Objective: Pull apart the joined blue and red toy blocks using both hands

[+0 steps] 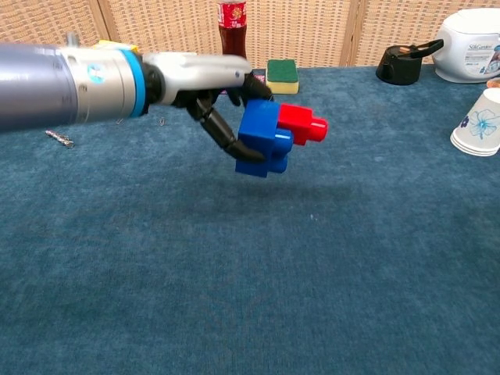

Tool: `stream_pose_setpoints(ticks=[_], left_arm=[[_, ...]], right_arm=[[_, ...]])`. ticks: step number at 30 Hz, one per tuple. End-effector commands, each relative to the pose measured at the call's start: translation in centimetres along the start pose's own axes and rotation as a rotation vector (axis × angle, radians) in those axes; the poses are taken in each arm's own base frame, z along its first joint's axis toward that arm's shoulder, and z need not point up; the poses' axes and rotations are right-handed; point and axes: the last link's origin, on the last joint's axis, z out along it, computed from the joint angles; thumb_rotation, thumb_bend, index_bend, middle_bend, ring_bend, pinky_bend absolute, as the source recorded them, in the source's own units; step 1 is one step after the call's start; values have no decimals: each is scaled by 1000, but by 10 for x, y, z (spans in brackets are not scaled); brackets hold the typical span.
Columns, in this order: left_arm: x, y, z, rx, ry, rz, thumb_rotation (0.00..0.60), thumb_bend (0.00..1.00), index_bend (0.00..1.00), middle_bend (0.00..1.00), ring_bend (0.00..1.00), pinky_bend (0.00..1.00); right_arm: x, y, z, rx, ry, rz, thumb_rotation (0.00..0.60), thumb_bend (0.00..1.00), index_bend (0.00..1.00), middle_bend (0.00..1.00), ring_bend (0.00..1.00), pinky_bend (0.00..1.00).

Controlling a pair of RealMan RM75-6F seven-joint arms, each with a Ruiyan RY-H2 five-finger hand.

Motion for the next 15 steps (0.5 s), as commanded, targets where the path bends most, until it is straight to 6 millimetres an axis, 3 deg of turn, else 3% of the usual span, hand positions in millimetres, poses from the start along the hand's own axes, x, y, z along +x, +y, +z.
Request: stream_pose_setpoints(ticks=[1, 6, 15], left_arm=[[25, 7, 9, -72, -8, 31, 411, 282, 457, 331, 233, 188], [38, 12, 20, -125, -26, 88, 418, 282, 457, 331, 232, 166], [37, 31, 44, -207, -52, 195, 417, 283, 457, 332, 233, 149]], right_arm=[[-8, -13, 8, 43, -41, 55, 600, 266, 402, 380, 427, 362], [-17, -28, 15, 77, -78, 107, 600, 253, 393, 385, 442, 375], [-34, -51, 22, 103, -79, 101, 599, 252, 362, 381, 443, 377]])
